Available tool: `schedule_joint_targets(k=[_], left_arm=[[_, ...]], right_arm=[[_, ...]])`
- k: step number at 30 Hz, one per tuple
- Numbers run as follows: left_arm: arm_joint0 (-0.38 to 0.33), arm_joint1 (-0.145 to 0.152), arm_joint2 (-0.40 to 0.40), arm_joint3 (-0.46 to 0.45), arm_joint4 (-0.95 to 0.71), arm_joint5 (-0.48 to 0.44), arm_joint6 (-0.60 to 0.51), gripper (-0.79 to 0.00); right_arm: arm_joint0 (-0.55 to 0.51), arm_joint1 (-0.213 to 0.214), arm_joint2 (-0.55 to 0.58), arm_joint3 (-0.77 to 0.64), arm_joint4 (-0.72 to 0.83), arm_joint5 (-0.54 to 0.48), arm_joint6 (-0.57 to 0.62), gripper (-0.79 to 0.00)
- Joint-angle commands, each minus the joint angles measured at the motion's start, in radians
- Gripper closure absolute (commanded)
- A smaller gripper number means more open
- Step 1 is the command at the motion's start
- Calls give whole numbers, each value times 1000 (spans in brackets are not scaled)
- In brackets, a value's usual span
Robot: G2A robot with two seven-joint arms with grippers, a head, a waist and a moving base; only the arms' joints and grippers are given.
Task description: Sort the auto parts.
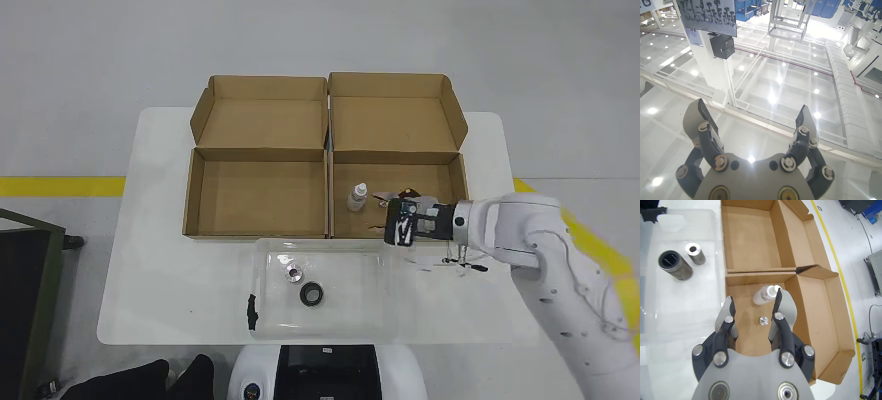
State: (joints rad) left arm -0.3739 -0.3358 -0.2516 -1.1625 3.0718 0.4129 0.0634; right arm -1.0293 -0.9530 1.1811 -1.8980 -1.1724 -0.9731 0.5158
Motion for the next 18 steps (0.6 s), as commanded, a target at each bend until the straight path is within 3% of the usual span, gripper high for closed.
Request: schedule_joint_targets(k=[1, 8, 18], left_arm=[[0, 0, 0, 0, 0, 0, 0, -785], [0, 0, 0, 0, 0, 0, 0, -785], [0, 0, 0, 0, 0, 0, 0, -785]], right_arm=[[-21, 2, -8, -41, 11, -12, 12, -391], [-67, 5, -69, -131, 30, -35, 40, -431], [-70, -11, -218, -108, -42, -38, 31, -459]])
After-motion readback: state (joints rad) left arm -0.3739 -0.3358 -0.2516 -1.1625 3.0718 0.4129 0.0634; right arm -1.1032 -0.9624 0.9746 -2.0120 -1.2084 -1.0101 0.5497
